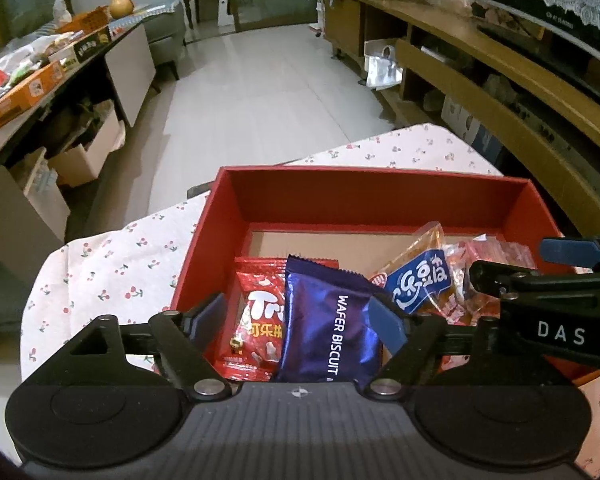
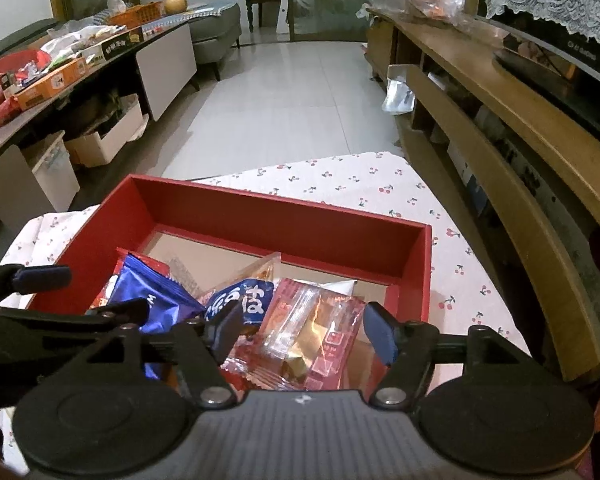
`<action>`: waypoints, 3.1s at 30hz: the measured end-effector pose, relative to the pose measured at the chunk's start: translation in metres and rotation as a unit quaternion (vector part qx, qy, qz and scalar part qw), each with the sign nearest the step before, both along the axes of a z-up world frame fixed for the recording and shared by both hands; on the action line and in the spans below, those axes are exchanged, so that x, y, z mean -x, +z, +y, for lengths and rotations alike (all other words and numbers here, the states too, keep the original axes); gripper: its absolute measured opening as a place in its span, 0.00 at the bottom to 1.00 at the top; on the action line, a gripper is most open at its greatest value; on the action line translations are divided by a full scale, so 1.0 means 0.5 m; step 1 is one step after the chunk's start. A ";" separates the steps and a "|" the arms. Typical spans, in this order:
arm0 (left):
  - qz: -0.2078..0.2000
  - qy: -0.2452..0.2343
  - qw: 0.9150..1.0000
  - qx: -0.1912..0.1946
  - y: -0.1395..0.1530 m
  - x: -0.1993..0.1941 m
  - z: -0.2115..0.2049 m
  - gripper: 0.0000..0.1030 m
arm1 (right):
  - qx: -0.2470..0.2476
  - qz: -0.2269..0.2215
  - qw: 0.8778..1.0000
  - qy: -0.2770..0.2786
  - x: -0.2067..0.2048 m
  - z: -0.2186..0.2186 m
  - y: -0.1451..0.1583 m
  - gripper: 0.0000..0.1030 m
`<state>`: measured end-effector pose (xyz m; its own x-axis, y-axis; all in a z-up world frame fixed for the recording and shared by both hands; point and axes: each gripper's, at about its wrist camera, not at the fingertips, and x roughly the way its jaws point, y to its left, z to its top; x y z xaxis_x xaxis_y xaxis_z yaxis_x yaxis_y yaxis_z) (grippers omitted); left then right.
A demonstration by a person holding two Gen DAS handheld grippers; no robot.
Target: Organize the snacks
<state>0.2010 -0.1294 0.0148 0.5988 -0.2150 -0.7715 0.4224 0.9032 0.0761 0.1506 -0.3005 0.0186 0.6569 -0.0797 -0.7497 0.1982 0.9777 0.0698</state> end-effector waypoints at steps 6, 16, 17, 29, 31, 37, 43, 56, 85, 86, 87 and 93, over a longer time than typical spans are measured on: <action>-0.011 -0.001 1.000 0.014 0.026 0.011 0.012 0.83 | -0.001 -0.013 1.000 -0.007 0.010 -0.005 0.018 0.71; -0.018 -0.004 0.999 0.028 0.055 0.044 0.045 0.83 | 0.002 -0.024 1.000 0.005 0.046 0.014 0.040 0.71; -0.017 -0.003 0.999 0.030 0.056 0.049 0.053 0.83 | 0.004 -0.025 1.000 0.009 0.051 0.020 0.043 0.71; 0.026 0.030 0.999 0.031 0.030 0.087 0.172 0.83 | 0.007 -0.031 0.997 0.068 0.112 0.104 0.063 0.71; 0.039 0.032 0.998 0.027 0.017 0.084 0.185 0.83 | 0.001 -0.027 0.997 0.075 0.125 0.116 0.061 0.71; 0.067 0.032 0.997 0.014 -0.022 0.081 0.208 0.83 | -0.003 -0.003 0.995 0.104 0.153 0.158 0.038 0.71; 0.078 0.049 0.995 0.033 -0.024 0.063 0.225 0.85 | -0.008 0.008 0.993 0.117 0.154 0.170 0.025 0.71; 0.090 0.054 0.994 -0.010 -0.080 0.044 0.213 0.89 | -0.010 0.028 0.991 0.132 0.149 0.177 0.010 0.71; 0.107 0.012 0.994 -0.010 -0.080 0.160 0.218 0.78 | -0.168 0.138 0.968 0.124 0.324 0.275 -0.076 0.72; 0.110 0.012 0.994 -0.006 -0.079 0.161 0.219 0.78 | -0.169 0.141 0.967 0.125 0.318 0.280 -0.082 0.72; 0.114 0.012 0.993 -0.002 -0.079 0.161 0.222 0.78 | -0.173 0.143 0.967 0.123 0.309 0.279 -0.088 0.72; 0.122 0.011 0.992 0.009 -0.082 0.167 0.231 0.80 | -0.127 0.143 0.980 0.062 0.240 0.221 -0.114 0.72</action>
<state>0.1176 -0.0139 -0.0260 0.3985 -0.2193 -0.8906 0.4072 0.9123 -0.0424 0.0308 -0.1902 -0.0386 0.4097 0.2006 -0.8899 0.1271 0.9534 0.2735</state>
